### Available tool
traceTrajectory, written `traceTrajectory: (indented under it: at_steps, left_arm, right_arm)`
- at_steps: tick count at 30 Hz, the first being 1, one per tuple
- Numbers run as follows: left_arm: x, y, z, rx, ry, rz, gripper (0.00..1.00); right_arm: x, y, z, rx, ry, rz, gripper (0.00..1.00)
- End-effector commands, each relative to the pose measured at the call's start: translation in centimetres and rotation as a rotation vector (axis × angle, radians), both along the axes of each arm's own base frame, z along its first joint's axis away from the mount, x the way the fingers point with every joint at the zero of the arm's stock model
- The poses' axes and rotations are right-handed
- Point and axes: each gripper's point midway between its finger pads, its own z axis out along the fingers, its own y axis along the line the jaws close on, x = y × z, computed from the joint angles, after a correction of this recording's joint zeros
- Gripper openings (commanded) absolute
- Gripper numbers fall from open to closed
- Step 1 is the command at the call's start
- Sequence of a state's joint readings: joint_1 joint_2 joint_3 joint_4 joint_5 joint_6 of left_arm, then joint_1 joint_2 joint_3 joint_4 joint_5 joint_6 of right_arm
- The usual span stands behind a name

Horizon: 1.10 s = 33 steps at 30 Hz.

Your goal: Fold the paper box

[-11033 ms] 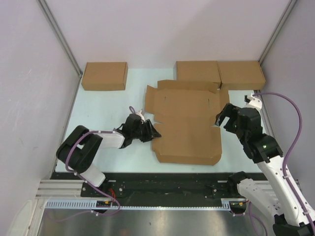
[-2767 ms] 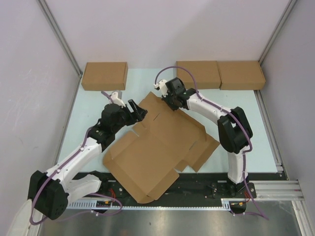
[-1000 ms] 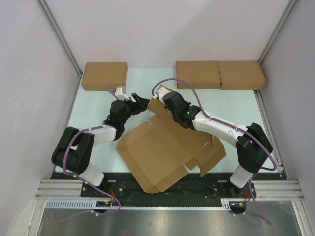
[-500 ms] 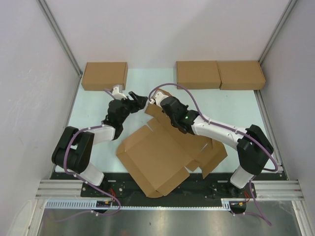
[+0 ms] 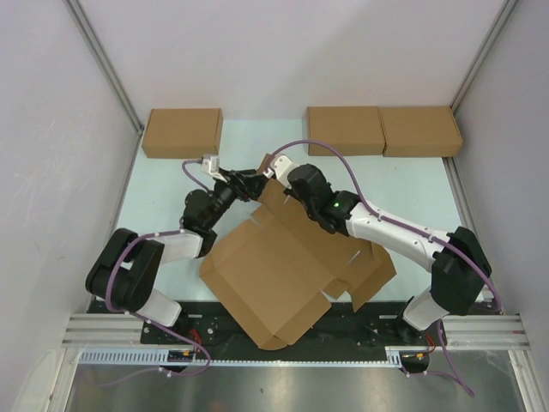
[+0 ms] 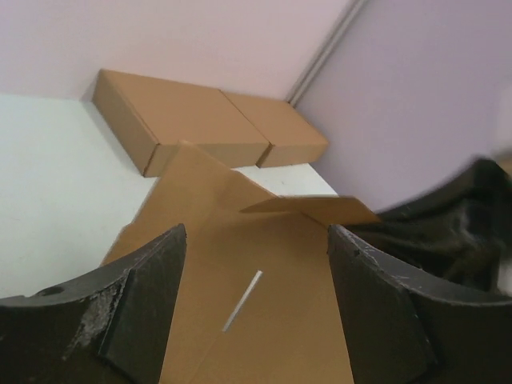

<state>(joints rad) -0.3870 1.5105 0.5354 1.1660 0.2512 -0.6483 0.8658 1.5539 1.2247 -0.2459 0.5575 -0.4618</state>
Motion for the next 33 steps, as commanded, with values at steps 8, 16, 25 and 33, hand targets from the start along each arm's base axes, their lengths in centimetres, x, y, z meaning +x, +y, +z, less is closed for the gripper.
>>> traceTrajectory:
  at_steps: [8, 16, 25, 33]
  left_arm:
    - [-1.9, -0.9, 3.4, 0.212, -0.425, -0.013, 0.77]
    - [-1.5, -3.0, 3.4, 0.327, -0.538, -0.097, 0.79]
    - [-2.1, -6.1, 1.1, 0.442, -0.567, -0.195, 0.71]
    - [-2.3, -7.5, -1.2, 0.547, -0.554, -0.209, 0.40]
  right_arm:
    - [-1.2, 0.6, -0.1, 0.135, 0.114, 0.076, 0.00]
    - [-1.8, 0.8, -0.4, 0.149, 0.144, 0.093, 0.00]
    - [-1.9, 1.2, -0.9, 0.136, 0.148, 0.101, 0.00]
    - [-2.0, 1.6, -1.2, 0.129, 0.152, 0.107, 0.00]
